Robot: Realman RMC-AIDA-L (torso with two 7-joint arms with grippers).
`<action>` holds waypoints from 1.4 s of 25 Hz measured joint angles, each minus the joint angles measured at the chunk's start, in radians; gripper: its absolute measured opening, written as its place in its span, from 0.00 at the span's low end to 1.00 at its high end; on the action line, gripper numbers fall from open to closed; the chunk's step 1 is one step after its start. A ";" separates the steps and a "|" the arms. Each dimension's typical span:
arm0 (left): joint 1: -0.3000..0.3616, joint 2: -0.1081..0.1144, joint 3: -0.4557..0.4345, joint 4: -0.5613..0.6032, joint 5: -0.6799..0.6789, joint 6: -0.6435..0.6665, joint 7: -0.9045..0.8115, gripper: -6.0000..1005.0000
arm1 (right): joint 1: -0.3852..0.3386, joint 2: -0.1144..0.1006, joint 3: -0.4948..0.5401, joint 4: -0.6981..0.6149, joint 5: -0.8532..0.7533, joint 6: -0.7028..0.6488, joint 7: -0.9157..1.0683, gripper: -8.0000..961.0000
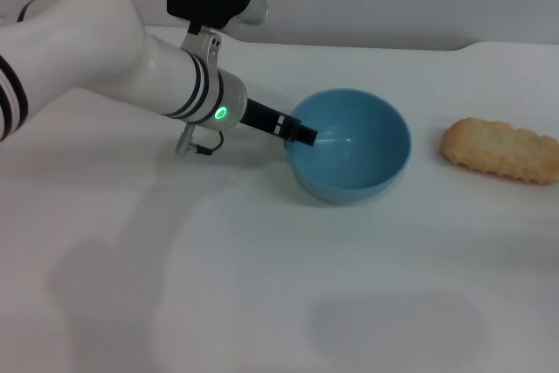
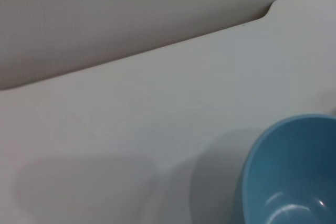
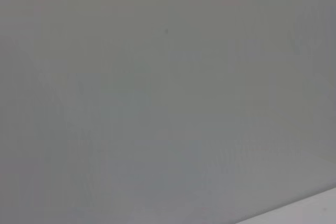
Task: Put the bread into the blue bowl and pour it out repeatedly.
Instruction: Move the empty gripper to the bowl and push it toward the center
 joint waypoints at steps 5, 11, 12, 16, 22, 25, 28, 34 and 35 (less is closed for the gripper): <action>-0.009 -0.001 0.015 -0.005 -0.004 0.032 0.004 0.81 | -0.001 0.001 0.001 0.000 0.000 0.000 0.000 0.71; -0.012 -0.001 0.024 0.006 -0.004 0.022 0.002 0.63 | 0.003 0.000 -0.006 0.003 0.000 0.026 0.009 0.71; -0.012 -0.001 0.024 0.004 -0.004 0.018 0.002 0.57 | 0.005 0.000 -0.007 0.004 0.000 0.039 0.013 0.71; -0.011 -0.002 0.028 0.000 -0.004 0.007 -0.001 0.36 | 0.009 0.000 -0.010 0.005 -0.002 0.059 0.016 0.71; -0.013 -0.002 0.037 0.000 -0.004 0.005 -0.001 0.19 | 0.010 -0.002 -0.011 0.003 -0.002 0.061 0.017 0.71; -0.015 0.000 0.037 0.005 -0.004 0.004 -0.002 0.02 | 0.015 -0.005 -0.015 0.002 -0.011 0.074 0.048 0.71; -0.034 0.009 0.026 0.009 0.002 0.006 -0.006 0.01 | 0.021 -0.014 -0.058 -0.069 -0.134 0.139 0.238 0.71; -0.089 0.019 -0.054 0.007 0.075 0.026 -0.021 0.01 | 0.021 -0.011 -0.162 -0.360 -0.575 0.210 0.803 0.71; -0.096 0.020 -0.071 0.009 0.095 0.035 -0.026 0.01 | 0.021 -0.011 -0.173 -0.403 -0.643 0.211 0.885 0.71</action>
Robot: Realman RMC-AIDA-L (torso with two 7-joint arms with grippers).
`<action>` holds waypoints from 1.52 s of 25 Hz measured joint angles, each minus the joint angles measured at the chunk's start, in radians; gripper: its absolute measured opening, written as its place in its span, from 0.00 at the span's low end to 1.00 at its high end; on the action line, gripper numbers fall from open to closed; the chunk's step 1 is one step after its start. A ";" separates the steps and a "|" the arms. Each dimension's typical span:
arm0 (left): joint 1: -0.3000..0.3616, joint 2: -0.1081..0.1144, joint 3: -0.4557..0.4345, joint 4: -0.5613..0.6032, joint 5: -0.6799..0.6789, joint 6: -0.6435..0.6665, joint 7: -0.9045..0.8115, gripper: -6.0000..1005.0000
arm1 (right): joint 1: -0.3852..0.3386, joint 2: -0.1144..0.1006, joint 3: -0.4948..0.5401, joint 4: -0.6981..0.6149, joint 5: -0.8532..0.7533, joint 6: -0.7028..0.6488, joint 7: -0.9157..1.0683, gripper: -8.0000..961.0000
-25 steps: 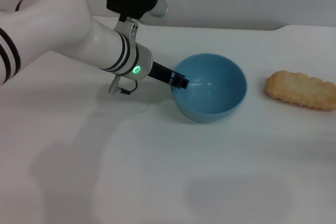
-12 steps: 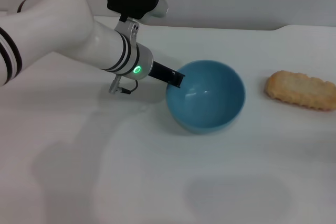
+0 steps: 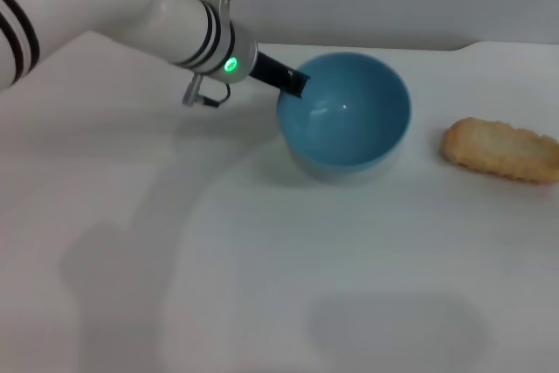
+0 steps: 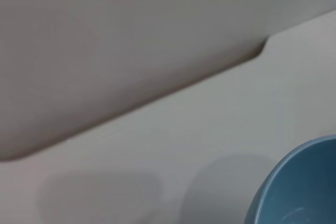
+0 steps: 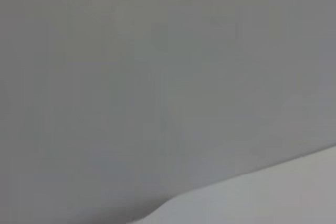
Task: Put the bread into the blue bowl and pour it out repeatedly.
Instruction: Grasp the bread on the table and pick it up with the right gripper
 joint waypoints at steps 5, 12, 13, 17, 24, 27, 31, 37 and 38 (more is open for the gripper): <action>-0.052 0.000 -0.087 0.005 0.175 0.058 -0.086 0.00 | 0.036 -0.010 -0.024 -0.211 -0.533 -0.052 0.531 0.71; -0.086 -0.002 -0.097 0.031 0.266 0.092 -0.141 0.00 | 0.160 -0.062 0.097 -0.307 -1.061 -0.287 0.912 0.71; -0.088 -0.003 -0.097 0.031 0.266 0.093 -0.142 0.00 | 0.167 -0.066 0.110 -0.306 -1.078 -0.302 0.921 0.71; -0.089 -0.005 -0.098 0.031 0.267 0.087 -0.142 0.00 | 0.167 -0.051 0.114 -0.308 -1.087 -0.293 0.923 0.71; -0.082 -0.007 -0.098 0.031 0.268 0.078 -0.143 0.00 | 0.160 -0.011 0.110 -0.298 -1.055 -0.223 0.894 0.70; -0.081 -0.007 -0.098 0.032 0.268 0.066 -0.143 0.00 | 0.149 -0.001 0.109 -0.271 -0.947 -0.197 0.823 0.70; -0.083 -0.007 -0.106 0.033 0.266 0.065 -0.142 0.00 | 0.149 -0.016 0.110 -0.190 -0.904 -0.156 0.801 0.70; -0.087 -0.006 -0.111 0.033 0.269 0.070 -0.140 0.00 | 0.140 -0.023 0.110 -0.180 -0.905 -0.157 0.805 0.70; -0.087 -0.006 -0.112 0.033 0.269 0.070 -0.140 0.00 | 0.140 -0.023 0.110 -0.180 -0.905 -0.156 0.805 0.70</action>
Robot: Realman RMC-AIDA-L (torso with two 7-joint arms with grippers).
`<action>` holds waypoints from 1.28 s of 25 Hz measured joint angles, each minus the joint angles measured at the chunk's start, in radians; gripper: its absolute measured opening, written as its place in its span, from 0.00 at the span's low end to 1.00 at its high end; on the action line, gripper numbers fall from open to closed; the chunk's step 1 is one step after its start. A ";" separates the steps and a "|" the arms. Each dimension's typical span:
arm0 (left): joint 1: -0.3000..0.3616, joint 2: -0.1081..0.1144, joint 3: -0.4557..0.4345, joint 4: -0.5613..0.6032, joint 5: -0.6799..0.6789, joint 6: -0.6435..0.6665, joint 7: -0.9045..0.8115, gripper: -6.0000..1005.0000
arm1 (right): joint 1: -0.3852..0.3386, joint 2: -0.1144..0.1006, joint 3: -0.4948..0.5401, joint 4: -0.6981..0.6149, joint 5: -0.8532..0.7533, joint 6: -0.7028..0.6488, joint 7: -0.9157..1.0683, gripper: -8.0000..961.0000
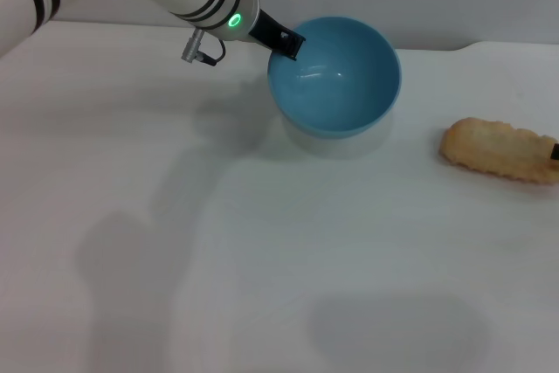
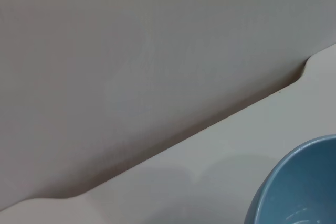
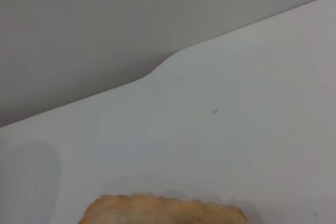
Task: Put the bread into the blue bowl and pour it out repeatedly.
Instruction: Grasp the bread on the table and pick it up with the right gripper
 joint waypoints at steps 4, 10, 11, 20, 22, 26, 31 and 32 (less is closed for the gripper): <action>0.004 0.000 0.000 -0.001 0.000 0.000 0.001 0.00 | 0.002 0.008 0.000 0.011 0.004 0.031 -0.006 0.70; 0.007 0.001 0.000 -0.004 -0.003 -0.005 0.003 0.00 | 0.024 0.022 0.000 0.053 0.026 0.074 -0.032 0.70; 0.007 0.001 0.000 -0.004 -0.004 -0.005 0.004 0.00 | 0.027 0.022 0.000 0.065 0.031 0.084 -0.038 0.70; 0.007 0.001 0.000 0.000 -0.006 -0.004 0.005 0.00 | 0.033 0.023 0.000 0.116 0.046 0.143 -0.066 0.70; 0.007 0.001 0.000 0.000 -0.007 -0.002 0.003 0.00 | 0.034 0.023 -0.001 0.123 0.056 0.143 -0.101 0.70; 0.007 0.001 -0.004 -0.001 -0.008 -0.002 0.000 0.00 | 0.046 0.023 -0.003 0.143 0.065 0.144 -0.162 0.70; 0.007 0.000 -0.005 -0.001 -0.008 0.000 0.000 0.00 | 0.048 0.023 -0.010 0.143 0.067 0.143 -0.192 0.63; 0.007 0.000 -0.005 -0.001 -0.008 0.000 0.000 0.00 | 0.048 0.023 -0.012 0.140 0.069 0.141 -0.192 0.59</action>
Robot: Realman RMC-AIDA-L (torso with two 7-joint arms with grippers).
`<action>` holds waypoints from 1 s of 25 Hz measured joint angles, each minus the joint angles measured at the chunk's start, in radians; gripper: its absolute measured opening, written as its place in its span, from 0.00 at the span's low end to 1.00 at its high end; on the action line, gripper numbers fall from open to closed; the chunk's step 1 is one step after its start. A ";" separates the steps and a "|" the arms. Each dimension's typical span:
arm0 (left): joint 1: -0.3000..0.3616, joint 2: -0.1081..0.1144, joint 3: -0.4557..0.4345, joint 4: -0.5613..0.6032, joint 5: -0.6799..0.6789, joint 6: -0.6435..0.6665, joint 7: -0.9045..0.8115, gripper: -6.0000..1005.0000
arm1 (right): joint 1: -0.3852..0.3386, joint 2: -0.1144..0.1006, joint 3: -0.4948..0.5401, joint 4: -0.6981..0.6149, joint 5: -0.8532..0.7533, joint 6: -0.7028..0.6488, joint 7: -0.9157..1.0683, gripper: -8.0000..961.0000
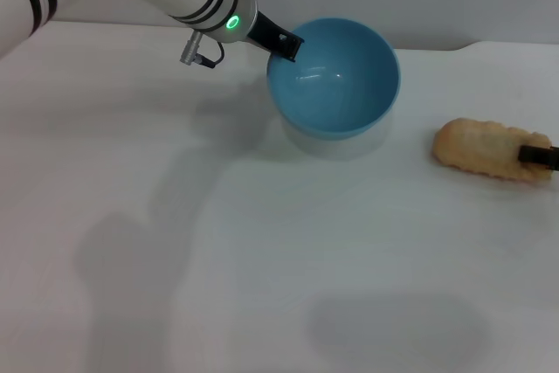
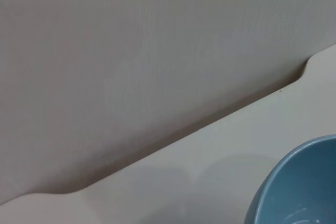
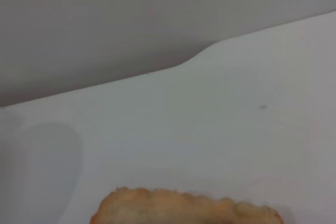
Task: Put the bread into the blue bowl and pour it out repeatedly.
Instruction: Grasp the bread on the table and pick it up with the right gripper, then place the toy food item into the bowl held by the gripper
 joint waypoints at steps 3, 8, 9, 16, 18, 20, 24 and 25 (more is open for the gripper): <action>0.000 -0.001 0.000 0.001 0.000 0.000 0.000 0.00 | -0.009 0.000 -0.002 -0.016 0.026 -0.019 -0.018 0.51; 0.001 -0.001 0.000 0.000 0.000 0.000 0.000 0.00 | -0.037 0.000 -0.002 -0.092 0.124 -0.131 -0.077 0.45; 0.001 -0.001 0.000 -0.002 0.000 0.000 0.000 0.00 | -0.042 0.000 0.000 -0.120 0.130 -0.160 -0.077 0.43; 0.000 0.002 0.001 -0.008 0.009 -0.009 0.010 0.00 | -0.079 -0.001 -0.001 -0.323 0.259 -0.389 -0.067 0.39; -0.008 0.003 0.001 -0.016 0.013 -0.002 0.012 0.00 | -0.085 -0.002 -0.003 -0.368 0.324 -0.477 -0.067 0.38; -0.023 0.001 0.006 -0.020 0.015 0.030 0.012 0.00 | -0.081 -0.003 -0.005 -0.395 0.358 -0.547 -0.066 0.37; -0.060 -0.008 0.025 -0.028 0.013 0.117 0.012 0.00 | -0.060 -0.002 -0.076 -0.400 0.359 -0.597 -0.023 0.34; -0.060 -0.008 0.025 -0.028 0.013 0.117 0.012 0.00 | -0.058 -0.002 -0.114 -0.397 0.355 -0.589 -0.004 0.33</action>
